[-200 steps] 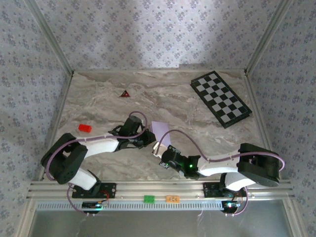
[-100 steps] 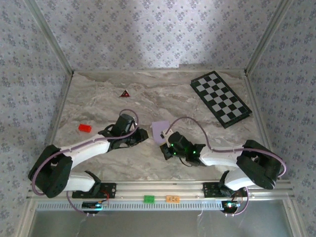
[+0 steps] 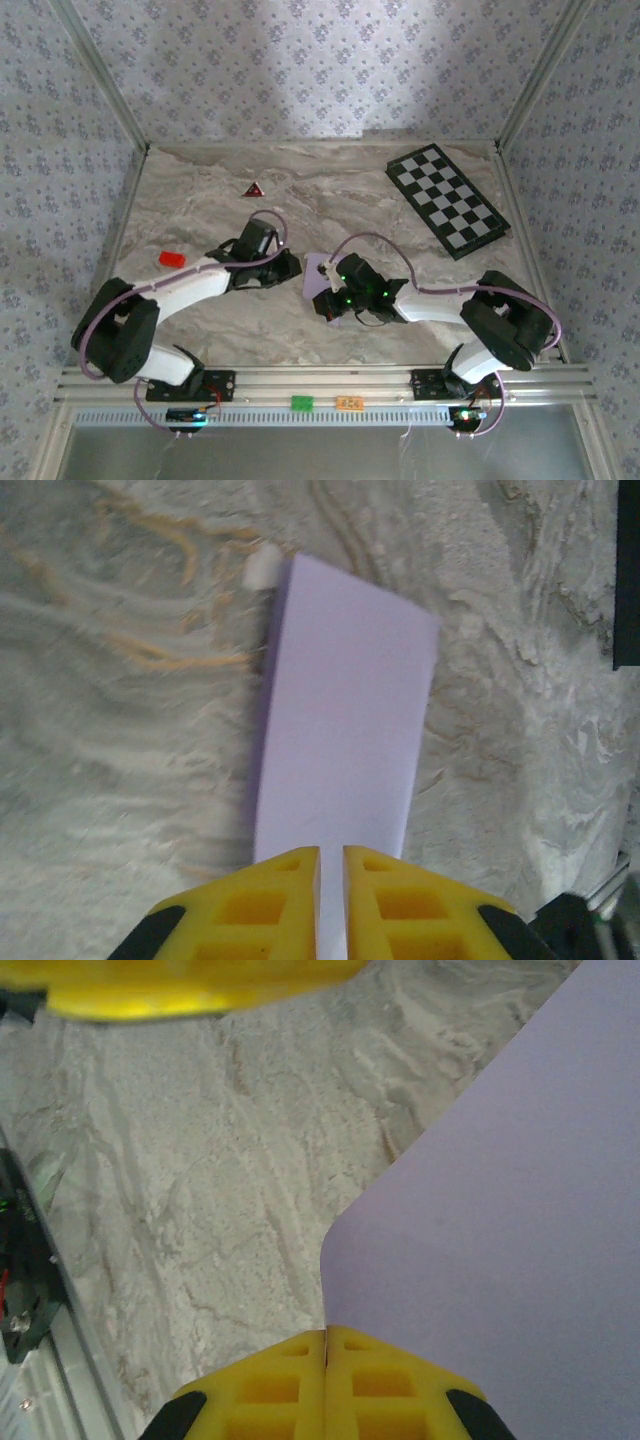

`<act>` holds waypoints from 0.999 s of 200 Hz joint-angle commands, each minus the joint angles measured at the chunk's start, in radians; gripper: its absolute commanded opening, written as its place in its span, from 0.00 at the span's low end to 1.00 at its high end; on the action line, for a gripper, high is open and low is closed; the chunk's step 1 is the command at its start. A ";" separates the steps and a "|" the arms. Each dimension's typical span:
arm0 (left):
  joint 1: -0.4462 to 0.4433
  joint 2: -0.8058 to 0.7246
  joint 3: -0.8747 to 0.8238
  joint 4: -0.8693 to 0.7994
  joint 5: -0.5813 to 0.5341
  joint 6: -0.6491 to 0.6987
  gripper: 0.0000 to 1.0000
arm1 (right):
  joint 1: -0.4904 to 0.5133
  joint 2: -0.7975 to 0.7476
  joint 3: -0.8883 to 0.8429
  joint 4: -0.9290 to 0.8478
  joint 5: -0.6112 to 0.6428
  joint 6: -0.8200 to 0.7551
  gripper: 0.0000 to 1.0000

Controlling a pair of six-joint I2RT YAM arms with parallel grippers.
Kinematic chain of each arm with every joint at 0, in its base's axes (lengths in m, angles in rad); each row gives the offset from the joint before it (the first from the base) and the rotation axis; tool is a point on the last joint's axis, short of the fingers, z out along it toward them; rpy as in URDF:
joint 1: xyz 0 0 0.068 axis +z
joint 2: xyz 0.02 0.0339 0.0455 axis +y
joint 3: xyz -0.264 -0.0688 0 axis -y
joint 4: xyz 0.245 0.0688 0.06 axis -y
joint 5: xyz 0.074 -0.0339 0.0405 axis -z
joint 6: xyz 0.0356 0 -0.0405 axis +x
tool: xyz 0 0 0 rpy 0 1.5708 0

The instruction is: Fold a paper plane with a square sheet of paper (pick it up from the middle)

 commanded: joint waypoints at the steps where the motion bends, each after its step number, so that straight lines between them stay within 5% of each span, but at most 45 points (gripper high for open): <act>1: 0.003 0.078 0.067 -0.011 0.072 0.053 0.12 | 0.008 0.007 -0.015 0.023 -0.046 0.020 0.00; 98: -0.042 0.388 0.305 -0.084 0.112 0.144 0.06 | 0.006 -0.001 -0.043 0.023 -0.048 0.025 0.00; 200: -0.041 0.468 0.264 -0.085 0.079 0.173 0.06 | -0.002 0.008 -0.035 0.007 -0.047 0.022 0.00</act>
